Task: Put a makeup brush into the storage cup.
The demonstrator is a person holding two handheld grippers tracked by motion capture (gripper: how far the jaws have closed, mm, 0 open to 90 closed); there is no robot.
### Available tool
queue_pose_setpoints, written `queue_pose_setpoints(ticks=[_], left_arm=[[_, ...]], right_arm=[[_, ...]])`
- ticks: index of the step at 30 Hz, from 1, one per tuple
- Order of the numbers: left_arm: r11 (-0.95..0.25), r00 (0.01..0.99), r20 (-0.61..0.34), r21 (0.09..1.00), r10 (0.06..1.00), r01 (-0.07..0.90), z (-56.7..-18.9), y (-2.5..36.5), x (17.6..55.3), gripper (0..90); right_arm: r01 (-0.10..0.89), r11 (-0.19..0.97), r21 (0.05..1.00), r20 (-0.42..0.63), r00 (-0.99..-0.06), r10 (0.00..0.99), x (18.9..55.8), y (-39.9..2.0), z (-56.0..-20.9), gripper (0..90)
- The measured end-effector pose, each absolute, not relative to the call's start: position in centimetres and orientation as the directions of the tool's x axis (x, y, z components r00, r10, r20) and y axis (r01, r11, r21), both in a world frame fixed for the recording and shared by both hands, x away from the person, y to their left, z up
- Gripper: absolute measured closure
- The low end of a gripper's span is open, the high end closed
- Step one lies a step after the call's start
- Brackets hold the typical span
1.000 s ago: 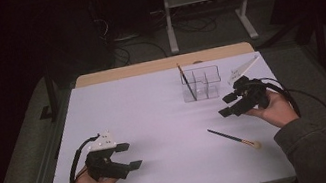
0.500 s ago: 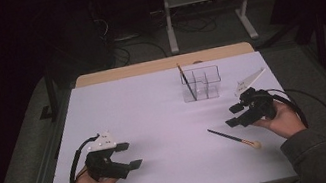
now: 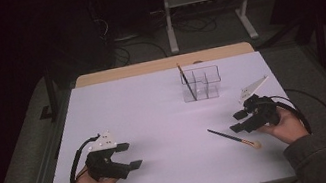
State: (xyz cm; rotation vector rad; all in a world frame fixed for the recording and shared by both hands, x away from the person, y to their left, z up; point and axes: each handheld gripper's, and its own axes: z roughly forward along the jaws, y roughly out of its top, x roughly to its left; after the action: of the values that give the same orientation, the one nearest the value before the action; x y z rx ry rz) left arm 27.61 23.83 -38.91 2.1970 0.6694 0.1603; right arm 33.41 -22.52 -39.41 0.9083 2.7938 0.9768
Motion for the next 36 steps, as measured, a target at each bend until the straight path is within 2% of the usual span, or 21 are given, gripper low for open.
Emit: queue_pose_setpoints(ticks=[36], left_arm=[[-0.533, 0.853, -0.098, 0.742, 0.512, 0.406, -38.8, 23.9, 27.7, 23.3]], right_arm=[[0.52, 0.691, 0.502, 0.148, -0.839, 0.523, 31.9, -22.5, -42.1, 59.1]])
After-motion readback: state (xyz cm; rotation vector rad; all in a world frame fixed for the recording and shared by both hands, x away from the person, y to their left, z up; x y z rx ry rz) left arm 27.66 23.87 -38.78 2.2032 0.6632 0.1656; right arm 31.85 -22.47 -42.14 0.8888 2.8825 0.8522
